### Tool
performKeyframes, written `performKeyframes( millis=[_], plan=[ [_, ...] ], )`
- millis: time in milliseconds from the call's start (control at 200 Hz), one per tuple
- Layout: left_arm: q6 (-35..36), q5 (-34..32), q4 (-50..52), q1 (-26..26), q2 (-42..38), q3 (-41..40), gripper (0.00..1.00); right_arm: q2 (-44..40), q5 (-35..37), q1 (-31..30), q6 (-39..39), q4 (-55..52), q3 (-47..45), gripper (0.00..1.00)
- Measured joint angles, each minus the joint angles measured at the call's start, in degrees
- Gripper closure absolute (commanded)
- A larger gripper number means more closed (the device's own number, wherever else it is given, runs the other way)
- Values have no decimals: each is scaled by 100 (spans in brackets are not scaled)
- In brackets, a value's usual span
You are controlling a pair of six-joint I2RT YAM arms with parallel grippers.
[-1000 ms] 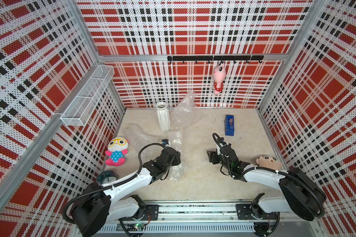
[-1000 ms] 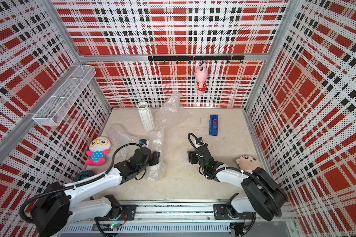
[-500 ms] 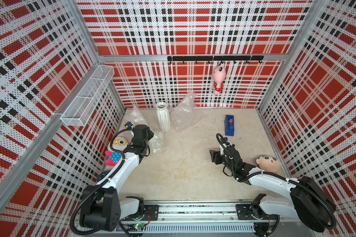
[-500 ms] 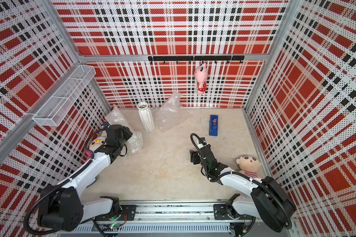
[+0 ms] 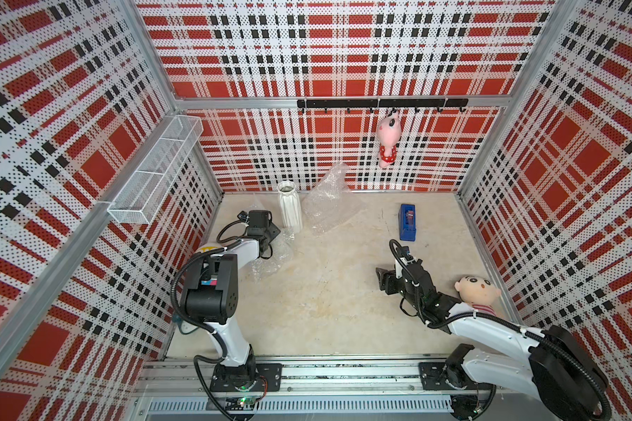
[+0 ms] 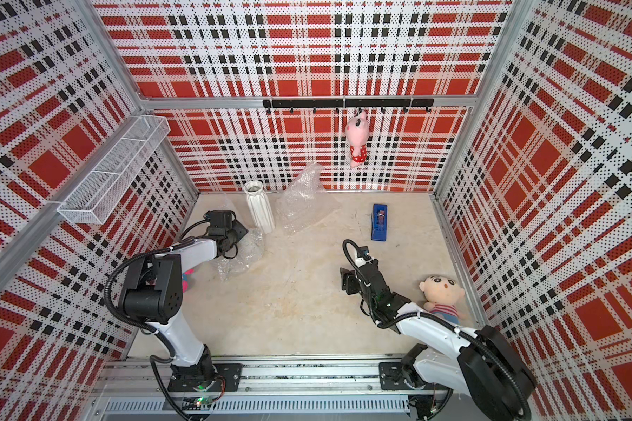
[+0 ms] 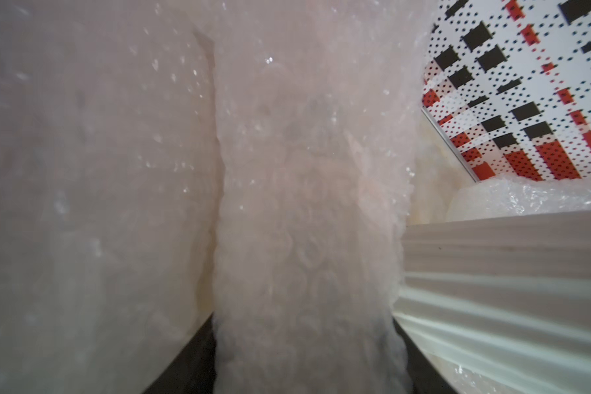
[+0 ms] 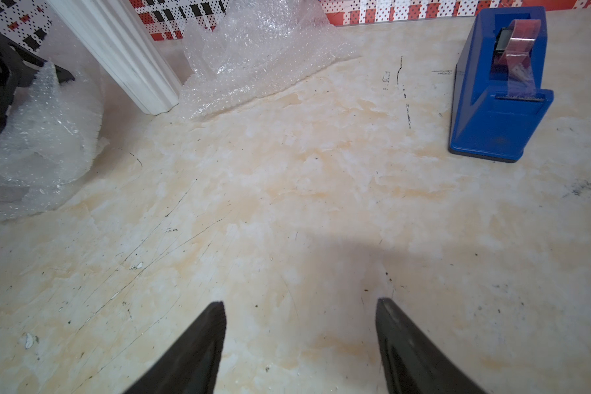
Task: Wrap vases in bubble wrap
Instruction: Place the wrapped vase at the center of the board.
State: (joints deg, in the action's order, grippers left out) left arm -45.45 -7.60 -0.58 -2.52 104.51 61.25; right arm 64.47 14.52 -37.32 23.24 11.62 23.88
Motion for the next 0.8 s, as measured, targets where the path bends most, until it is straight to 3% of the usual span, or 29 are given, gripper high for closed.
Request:
performKeyframes(
  millis=[245, 551, 802],
  plan=[
    [-17, 179, -109, 50, 68, 149, 5, -39, 52, 2, -72, -142, 15, 23],
    [55, 118, -4, 103, -601, 160, 1, 1078, -105, 111, -271, -146, 1064, 23],
    [83, -236, -254, 55, -2896, -728, 2, 2914, -444, 243, -487, -138, 2889, 24]
  ],
)
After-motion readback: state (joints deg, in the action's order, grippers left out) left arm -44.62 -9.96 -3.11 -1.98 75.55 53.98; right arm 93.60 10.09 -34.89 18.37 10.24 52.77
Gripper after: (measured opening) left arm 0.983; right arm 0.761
